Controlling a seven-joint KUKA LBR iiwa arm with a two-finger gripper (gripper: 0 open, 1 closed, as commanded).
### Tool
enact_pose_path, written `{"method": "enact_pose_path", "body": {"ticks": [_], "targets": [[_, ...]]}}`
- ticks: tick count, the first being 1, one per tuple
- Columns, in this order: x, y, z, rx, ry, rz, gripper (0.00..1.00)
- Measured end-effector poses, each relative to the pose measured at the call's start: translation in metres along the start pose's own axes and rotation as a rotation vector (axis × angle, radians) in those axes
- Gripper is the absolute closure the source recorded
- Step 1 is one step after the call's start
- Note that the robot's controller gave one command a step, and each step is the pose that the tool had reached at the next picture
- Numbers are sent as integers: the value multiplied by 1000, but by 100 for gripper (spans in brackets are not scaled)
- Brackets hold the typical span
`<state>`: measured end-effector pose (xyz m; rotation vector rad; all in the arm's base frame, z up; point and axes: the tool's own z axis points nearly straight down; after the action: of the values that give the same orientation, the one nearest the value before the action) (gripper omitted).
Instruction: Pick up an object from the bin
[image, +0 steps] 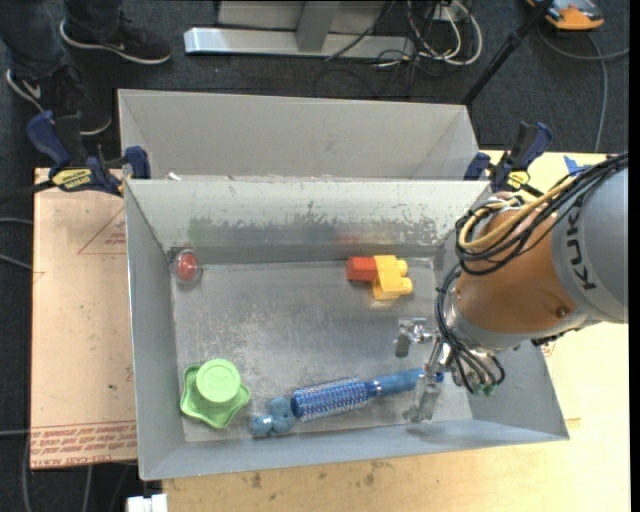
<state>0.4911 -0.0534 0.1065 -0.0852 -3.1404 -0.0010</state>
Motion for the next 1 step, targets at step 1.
{"method": "enact_pose_path", "body": {"ticks": [1], "targets": [[0,0,0,0,0,-1,100]]}}
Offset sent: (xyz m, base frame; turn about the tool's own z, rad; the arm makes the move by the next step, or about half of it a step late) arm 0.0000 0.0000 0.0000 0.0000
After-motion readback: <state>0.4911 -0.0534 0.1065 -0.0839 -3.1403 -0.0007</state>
